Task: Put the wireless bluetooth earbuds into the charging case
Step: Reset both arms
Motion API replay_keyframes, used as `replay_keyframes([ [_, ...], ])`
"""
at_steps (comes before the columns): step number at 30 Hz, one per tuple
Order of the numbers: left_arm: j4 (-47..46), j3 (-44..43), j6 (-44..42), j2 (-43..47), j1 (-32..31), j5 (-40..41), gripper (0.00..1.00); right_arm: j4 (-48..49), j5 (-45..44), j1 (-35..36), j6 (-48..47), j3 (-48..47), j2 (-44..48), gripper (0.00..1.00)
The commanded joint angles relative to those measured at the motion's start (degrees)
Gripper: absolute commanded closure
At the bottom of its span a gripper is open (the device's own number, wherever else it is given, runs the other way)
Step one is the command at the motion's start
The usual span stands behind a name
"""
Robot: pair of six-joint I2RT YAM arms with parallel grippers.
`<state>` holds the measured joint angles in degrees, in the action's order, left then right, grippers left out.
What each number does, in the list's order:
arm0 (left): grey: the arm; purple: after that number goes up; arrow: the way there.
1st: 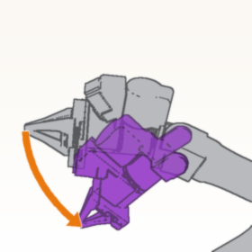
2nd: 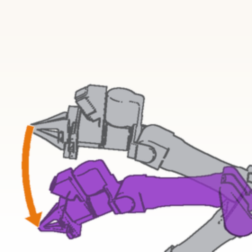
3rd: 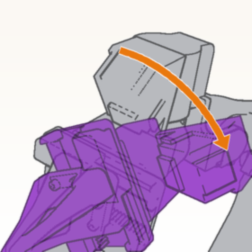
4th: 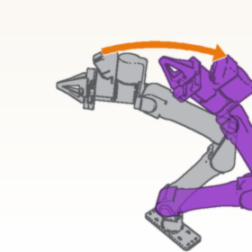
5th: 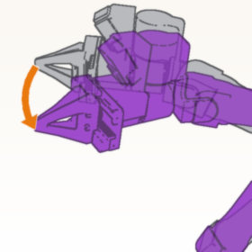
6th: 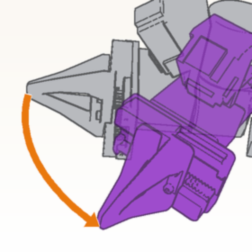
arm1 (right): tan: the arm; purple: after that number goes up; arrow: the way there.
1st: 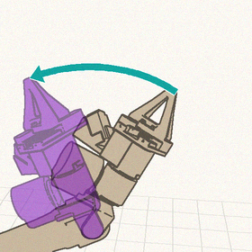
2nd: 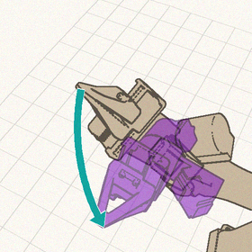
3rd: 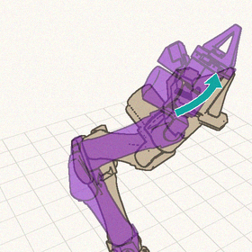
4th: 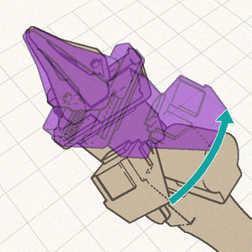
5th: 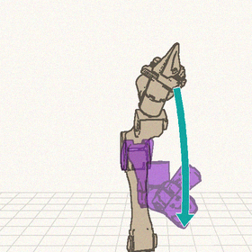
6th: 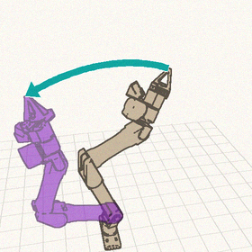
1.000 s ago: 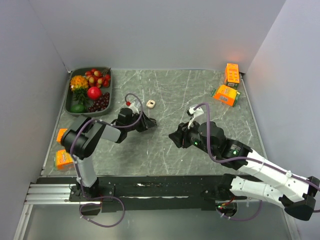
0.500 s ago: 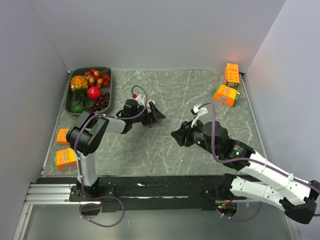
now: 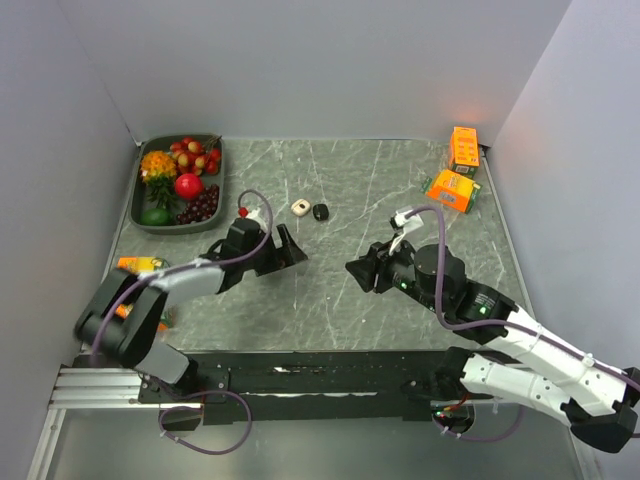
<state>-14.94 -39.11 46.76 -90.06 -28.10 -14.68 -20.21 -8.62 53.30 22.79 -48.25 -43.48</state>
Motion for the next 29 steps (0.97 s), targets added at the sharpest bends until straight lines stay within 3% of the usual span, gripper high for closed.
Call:
replay_keyframes([
  [1, 10.27, 2.28, -3.43, 16.45, -4.94, 14.46, 0.04, 2.19, -1.13, -0.39, -0.73, 1.23, 2.35, 0.51],
  [6, 12.23, 5.52, -2.3, 30.01, -12.49, 31.17, 0.04, 3.33, -2.35, -0.48, -1.69, 2.72, 2.79, 0.5],
  [9, 16.76, 7.12, 8.82, 36.87, -12.95, 42.87, 0.04, 4.12, -4.82, -0.39, -2.22, 5.0, 4.28, 0.48],
  [12, 15.38, 8.87, 2.9, 41.62, -12.95, 39.73, 0.04, 5.88, -7.28, -0.48, -1.96, 7.99, 7.0, 0.46],
  [16, 16.08, 9.93, 4.92, 44.53, -12.95, 40.7, 0.04, 7.2, -10.17, -0.39, -1.08, 10.19, 8.59, 0.44],
  [24, 22.4, 4.4, 6.59, 38.92, -12.95, 42.19, 0.04, 7.46, -13.7, -0.48, 1.47, 9.4, 4.46, 0.35],
  [29, 22.05, 4.22, 3.6, 36.28, -12.95, 41.21, 0.04, 7.29, -13.79, -0.39, 1.74, 8.79, 2.09, 0.09],
])
